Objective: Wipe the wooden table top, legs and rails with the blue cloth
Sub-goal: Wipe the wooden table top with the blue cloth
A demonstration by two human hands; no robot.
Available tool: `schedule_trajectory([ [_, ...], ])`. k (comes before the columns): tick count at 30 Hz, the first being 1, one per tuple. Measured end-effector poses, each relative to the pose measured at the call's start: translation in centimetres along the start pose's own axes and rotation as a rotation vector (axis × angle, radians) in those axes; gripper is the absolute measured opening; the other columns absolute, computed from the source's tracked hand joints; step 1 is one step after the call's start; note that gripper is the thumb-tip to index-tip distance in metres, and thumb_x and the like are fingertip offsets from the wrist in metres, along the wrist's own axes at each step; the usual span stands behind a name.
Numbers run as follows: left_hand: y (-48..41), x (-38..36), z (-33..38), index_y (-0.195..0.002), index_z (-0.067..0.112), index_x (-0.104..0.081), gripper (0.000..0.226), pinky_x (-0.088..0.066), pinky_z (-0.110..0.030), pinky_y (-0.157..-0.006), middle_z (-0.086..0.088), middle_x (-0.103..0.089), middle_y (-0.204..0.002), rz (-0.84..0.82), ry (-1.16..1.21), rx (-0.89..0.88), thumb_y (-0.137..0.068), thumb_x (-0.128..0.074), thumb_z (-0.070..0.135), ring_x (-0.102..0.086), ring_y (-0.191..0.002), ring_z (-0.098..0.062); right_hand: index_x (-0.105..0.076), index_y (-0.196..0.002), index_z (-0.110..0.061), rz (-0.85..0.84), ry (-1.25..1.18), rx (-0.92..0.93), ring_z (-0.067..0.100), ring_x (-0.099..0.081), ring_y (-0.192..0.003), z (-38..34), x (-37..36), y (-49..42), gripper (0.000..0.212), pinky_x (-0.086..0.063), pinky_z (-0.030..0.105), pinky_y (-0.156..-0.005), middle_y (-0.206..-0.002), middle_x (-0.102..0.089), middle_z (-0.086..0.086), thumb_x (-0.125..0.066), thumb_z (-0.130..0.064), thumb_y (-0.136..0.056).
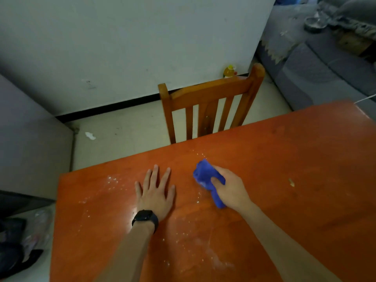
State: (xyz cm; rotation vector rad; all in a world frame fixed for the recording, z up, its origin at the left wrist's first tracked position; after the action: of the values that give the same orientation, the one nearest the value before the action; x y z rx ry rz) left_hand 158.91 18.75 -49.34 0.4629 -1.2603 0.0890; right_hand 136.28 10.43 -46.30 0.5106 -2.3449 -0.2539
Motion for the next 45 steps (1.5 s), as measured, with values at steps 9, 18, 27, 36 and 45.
schedule_trajectory([
  [9, -0.5, -0.6, -0.8, -0.152, 0.049, -0.009, 0.058, 0.002, -0.05, -0.121, 0.013, 0.002, -0.161, 0.209, -0.016, -0.016, -0.096, -0.014, 0.065, 0.002, -0.15, -0.012, -0.034, -0.148, -0.025, 0.446, 0.368, -0.14, 0.028, -0.046, -0.12, 1.6, 6.2, -6.3, 0.053, -0.039, 0.042, -0.097, -0.14, -0.046, 0.005, -0.051, -0.029, -0.097],
  [18, -0.3, -0.2, -1.3, -0.154, 0.041, -0.018, 0.06, 0.004, -0.046, -0.121, 0.01, -0.01, -0.164, 0.239, 0.054, -0.027, -0.097, -0.021, 0.06, -0.004, -0.151, -0.011, -0.043, -0.143, -0.029, 0.288, 0.051, 0.108, 0.013, -0.049, -0.123, -5.4, -2.6, -5.9, 0.045, -0.039, 0.037, -0.108, -0.133, -0.053, -0.006, -0.049, -0.027, -0.099],
  [27, -0.2, -0.1, -1.7, -0.155, 0.031, -0.02, 0.061, 0.004, -0.044, -0.121, 0.006, -0.013, -0.164, 0.255, 0.107, -0.022, -0.098, -0.025, 0.053, -0.008, -0.151, -0.013, -0.028, -0.15, -0.033, 0.266, 0.396, 0.06, 0.023, -0.04, -0.128, -5.2, -2.9, -6.2, 0.055, -0.035, 0.042, -0.104, -0.146, -0.04, -0.001, -0.048, -0.035, -0.098],
  [36, -0.1, 0.2, -1.5, -0.155, 0.027, -0.021, 0.062, 0.002, -0.045, -0.121, 0.005, -0.014, -0.163, 0.282, 0.108, -0.016, -0.098, -0.023, 0.053, -0.01, -0.15, -0.014, -0.037, -0.147, -0.025, 0.504, 0.255, -0.022, 0.028, -0.045, -0.126, -2.6, 5.2, -9.4, 0.05, -0.036, 0.044, -0.105, -0.138, -0.049, 0.005, -0.047, -0.027, -0.099],
  [45, -0.4, 0.0, -1.2, -0.155, 0.026, -0.021, 0.065, -0.001, -0.048, -0.122, 0.003, -0.017, -0.163, 0.257, 0.089, -0.008, -0.097, -0.024, 0.054, -0.011, -0.151, -0.016, -0.022, -0.153, -0.027, 0.482, 0.41, -0.179, 0.034, -0.035, -0.13, 0.0, 4.8, -10.2, 0.056, -0.03, 0.05, -0.104, -0.152, -0.036, 0.004, -0.04, -0.035, -0.101],
])
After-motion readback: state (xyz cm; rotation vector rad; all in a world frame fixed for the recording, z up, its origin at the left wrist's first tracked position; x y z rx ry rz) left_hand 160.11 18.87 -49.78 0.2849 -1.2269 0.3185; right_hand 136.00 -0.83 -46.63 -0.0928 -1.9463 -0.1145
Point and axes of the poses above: each hand's wrist, its own y-axis away from the middle knuckle, its own x-axis out of the back of the hand, z = x × y, the point moved 10 cm from there along -y, towards the middle knuckle
